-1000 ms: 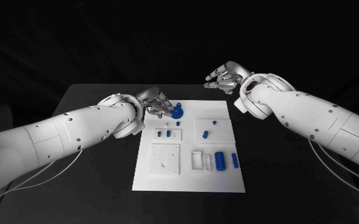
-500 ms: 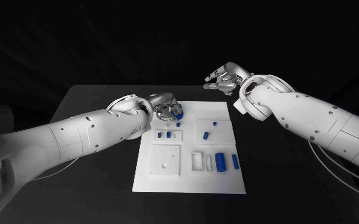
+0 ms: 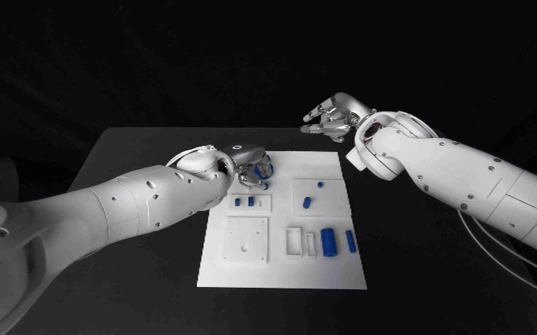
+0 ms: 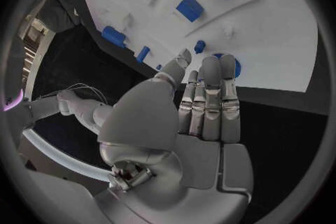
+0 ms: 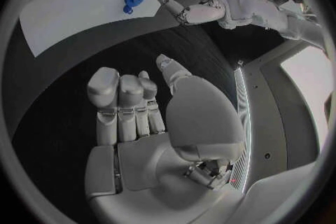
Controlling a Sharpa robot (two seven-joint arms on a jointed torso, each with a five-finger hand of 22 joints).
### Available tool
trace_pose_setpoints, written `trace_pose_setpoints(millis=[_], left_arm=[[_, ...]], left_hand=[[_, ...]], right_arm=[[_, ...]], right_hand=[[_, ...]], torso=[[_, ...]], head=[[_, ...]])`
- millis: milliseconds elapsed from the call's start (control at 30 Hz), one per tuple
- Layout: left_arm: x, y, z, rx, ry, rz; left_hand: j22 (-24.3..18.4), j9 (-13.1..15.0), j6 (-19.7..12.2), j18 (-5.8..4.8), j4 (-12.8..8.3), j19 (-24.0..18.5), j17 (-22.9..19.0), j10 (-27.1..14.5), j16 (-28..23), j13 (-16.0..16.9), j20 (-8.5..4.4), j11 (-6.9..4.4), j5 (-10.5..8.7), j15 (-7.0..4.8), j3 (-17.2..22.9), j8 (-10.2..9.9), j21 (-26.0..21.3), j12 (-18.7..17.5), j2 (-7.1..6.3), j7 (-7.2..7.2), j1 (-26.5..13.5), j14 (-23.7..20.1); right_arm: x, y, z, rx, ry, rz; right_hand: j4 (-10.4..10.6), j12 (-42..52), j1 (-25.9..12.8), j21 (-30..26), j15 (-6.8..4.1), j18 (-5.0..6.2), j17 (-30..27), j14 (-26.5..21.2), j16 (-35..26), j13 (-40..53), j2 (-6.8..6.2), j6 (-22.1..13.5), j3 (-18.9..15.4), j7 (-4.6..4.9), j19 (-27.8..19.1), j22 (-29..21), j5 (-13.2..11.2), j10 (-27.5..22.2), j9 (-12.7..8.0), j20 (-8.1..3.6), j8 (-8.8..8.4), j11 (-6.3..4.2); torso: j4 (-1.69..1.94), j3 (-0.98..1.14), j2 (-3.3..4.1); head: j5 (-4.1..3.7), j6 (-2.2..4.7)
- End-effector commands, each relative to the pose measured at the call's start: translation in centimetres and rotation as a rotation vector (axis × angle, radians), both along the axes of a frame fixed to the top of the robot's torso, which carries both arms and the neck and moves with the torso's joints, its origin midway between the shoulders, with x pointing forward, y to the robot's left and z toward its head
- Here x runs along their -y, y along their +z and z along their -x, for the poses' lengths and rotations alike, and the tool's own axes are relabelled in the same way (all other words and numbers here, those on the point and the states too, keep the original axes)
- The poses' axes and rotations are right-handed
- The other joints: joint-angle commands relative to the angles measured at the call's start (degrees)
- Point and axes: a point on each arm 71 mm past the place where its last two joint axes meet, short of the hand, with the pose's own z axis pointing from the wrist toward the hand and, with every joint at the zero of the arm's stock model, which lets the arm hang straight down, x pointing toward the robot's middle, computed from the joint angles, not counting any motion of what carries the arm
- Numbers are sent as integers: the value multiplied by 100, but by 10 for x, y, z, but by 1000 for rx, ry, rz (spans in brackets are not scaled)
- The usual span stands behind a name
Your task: Assemble the parts on the task board
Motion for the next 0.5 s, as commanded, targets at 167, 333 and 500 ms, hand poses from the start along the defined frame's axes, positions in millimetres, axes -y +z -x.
trace_pose_setpoints(millis=[167, 333, 500], left_arm=[[6, -7, -1, 2, -18, -42], [4, -8, -5, 10, -5, -41], [2, -10, -7, -3, -5, -46]], left_hand=[[139, -2, 28, 52, -24, -55, -56, -38, 55, -6, -17, 5, 58, -41, 62, -14, 122, -21, -11, 2, 71, -17], [137, -2, 56, 78, -24, -86, -89, 32, 90, -7, -7, -4, 73, -35, 153, -13, 223, -22, 37, 8, 35, -8], [141, 3, 143, 84, -37, -91, -83, 168, 166, -7, -14, -29, 71, -40, 214, -7, 317, -21, 59, 9, 14, 33]], right_arm=[[-3, 1, 1, 7, 13, -3], [-5, 1, 1, 5, 18, -3], [-6, 1, 2, 4, 21, -3]], right_hand=[[41, -15, -61, -1, 13, 86, -6, 12, -17, -7, 14, -9, -4, 5, 167, 625, 1, -28, -4, 23, -25, -5], [54, -11, -58, -1, 12, 85, -4, 18, -13, -9, 22, -8, -19, 4, 175, 627, -5, -23, -4, 21, -26, -6], [54, -11, -58, -1, 12, 85, -4, 18, -13, -9, 22, -8, -19, 4, 175, 627, -5, -23, -4, 21, -26, -6]], torso=[[4, -8, 4], [-3, 0, 3], [3, 0, 3]], head=[[-8, -8], [-12, 9], [-31, -12]])
